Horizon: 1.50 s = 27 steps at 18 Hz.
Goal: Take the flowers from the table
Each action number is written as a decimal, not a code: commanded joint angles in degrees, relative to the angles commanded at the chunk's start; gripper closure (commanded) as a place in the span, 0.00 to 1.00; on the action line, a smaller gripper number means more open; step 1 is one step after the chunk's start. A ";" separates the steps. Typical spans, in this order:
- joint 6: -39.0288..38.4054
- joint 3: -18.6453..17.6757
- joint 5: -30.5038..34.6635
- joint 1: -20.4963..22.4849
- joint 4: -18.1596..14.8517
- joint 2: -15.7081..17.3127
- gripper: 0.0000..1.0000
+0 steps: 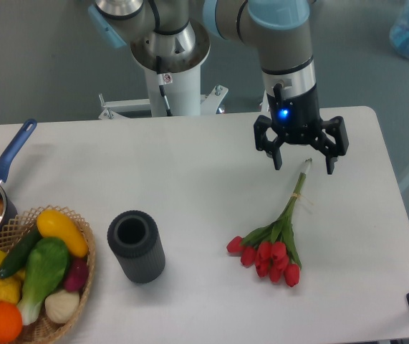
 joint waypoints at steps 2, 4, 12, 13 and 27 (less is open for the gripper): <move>3.32 -0.35 0.17 -0.17 0.00 -0.09 0.00; 4.13 -0.35 0.17 -0.17 0.09 -0.18 0.00; 3.61 -2.37 -0.35 1.05 1.84 -0.53 0.00; 3.61 -2.55 -0.27 1.14 2.11 -0.61 0.00; 6.15 -4.75 -0.18 4.04 1.93 -3.34 0.00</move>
